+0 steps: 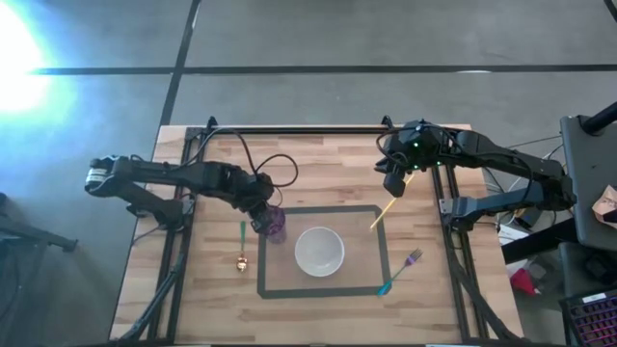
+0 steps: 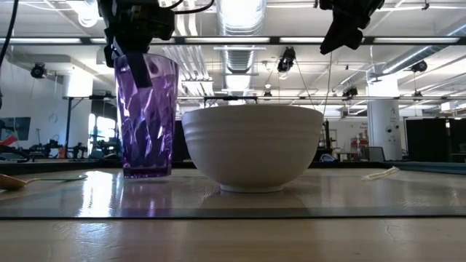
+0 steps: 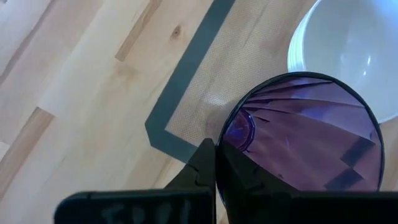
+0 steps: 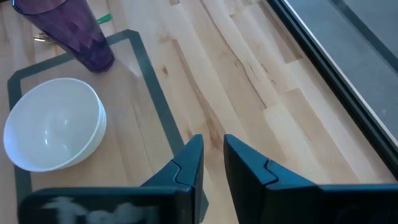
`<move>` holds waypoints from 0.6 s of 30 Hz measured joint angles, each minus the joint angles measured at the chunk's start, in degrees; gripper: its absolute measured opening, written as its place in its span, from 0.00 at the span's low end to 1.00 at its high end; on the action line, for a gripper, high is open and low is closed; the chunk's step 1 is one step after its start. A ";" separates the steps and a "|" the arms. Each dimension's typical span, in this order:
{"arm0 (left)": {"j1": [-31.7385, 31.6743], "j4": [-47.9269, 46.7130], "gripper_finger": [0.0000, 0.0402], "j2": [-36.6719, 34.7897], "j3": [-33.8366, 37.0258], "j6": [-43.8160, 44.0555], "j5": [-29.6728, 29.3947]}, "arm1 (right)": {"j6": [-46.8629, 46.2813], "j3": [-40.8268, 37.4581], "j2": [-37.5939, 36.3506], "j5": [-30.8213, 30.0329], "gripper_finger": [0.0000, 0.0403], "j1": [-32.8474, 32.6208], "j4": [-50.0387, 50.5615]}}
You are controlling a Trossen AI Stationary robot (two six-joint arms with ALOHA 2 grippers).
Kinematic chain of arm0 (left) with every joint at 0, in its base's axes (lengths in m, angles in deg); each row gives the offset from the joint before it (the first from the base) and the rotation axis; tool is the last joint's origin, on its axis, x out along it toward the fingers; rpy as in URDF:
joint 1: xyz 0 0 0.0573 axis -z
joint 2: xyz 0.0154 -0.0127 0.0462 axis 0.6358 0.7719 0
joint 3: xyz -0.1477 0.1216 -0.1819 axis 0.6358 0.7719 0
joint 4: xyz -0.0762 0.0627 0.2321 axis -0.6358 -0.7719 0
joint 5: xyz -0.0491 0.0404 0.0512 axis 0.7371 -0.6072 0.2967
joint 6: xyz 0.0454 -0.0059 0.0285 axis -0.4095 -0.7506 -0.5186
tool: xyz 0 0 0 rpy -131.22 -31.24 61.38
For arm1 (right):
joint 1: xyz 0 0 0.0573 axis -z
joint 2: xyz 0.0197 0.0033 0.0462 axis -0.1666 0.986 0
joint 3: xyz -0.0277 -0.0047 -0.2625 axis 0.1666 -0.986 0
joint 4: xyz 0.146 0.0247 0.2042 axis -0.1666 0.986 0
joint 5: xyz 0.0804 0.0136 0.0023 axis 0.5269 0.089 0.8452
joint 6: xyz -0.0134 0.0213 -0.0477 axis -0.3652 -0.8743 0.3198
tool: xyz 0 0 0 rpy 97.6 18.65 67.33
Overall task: Pick & Place Utensil
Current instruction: Put the purple cup on the mat to the top left of the white bowl
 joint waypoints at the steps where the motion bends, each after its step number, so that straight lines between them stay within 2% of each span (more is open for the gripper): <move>1: 0.05 0.02 0.01 0.00 0.04 0.00 -0.01 | 0.01 0.00 0.00 -0.01 0.15 0.00 0.00; 8: 0.14 2.48 0.02 -0.13 2.52 -0.15 -0.63 | 0.04 0.00 0.02 -0.01 0.15 0.01 -0.01; 18: 0.18 3.46 0.03 0.00 2.12 -0.53 -0.26 | 0.01 0.00 0.02 0.00 0.19 0.01 -0.02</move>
